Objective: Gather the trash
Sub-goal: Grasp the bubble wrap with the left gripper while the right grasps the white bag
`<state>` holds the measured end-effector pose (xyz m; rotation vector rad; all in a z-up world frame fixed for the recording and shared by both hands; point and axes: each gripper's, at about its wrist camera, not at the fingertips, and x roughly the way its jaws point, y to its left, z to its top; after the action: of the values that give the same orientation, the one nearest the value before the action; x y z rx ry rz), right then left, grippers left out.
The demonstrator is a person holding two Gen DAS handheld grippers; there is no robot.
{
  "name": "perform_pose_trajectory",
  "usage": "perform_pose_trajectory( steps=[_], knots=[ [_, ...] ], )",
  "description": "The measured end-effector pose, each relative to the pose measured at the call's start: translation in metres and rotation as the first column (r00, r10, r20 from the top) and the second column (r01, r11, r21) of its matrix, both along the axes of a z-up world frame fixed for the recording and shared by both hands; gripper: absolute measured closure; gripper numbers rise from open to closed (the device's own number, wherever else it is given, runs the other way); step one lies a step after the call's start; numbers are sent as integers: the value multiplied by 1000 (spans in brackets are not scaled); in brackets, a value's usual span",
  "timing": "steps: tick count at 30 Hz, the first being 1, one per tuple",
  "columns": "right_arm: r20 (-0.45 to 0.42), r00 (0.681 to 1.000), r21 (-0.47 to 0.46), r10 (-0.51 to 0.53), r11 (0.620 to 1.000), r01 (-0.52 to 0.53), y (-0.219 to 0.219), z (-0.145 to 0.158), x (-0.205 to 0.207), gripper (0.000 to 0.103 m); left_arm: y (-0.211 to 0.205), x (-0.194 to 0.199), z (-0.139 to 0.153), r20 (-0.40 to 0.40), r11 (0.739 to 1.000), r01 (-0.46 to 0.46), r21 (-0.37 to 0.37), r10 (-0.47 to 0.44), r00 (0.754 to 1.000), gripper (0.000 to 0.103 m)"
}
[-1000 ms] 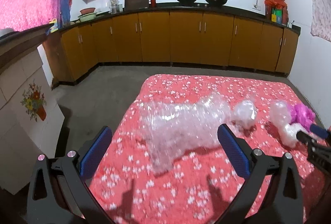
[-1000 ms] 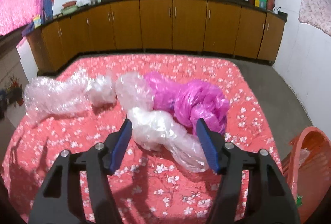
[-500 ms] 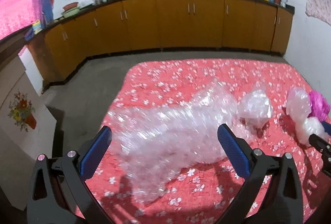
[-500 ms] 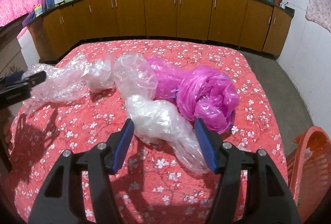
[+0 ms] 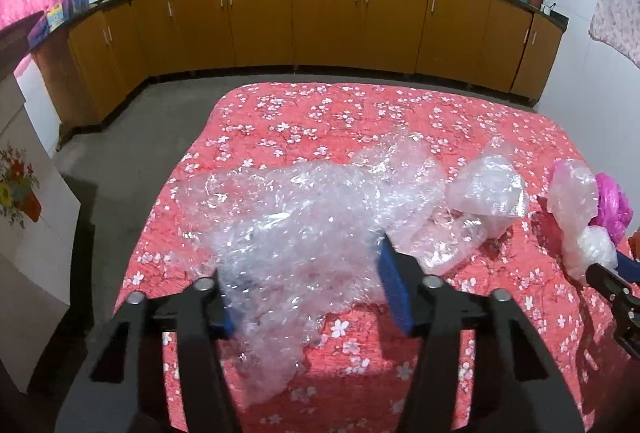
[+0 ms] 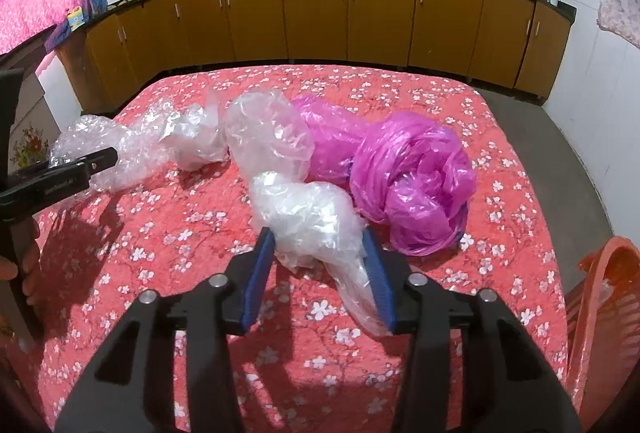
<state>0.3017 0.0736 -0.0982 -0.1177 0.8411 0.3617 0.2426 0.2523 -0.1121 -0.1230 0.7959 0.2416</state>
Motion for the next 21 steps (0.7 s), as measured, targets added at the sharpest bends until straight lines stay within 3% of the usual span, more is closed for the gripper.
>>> perform_pose_trajectory(
  steps=[6,8,21],
  knots=[
    [-10,1000,-3,10,1000,-10,1,-2,-8,77,-3,-8,2,11,1000,8,-11,-8,1000,66],
    [-14,1000,-5,10,1000,-10,0,-2,-11,87,-4,-11,3,13,1000,3,-19,-2,1000,69],
    [-20,1000,75,10,997,-8,-21,15,-46,92,-9,-46,25,46,999,-22,-30,23,999,71]
  ],
)
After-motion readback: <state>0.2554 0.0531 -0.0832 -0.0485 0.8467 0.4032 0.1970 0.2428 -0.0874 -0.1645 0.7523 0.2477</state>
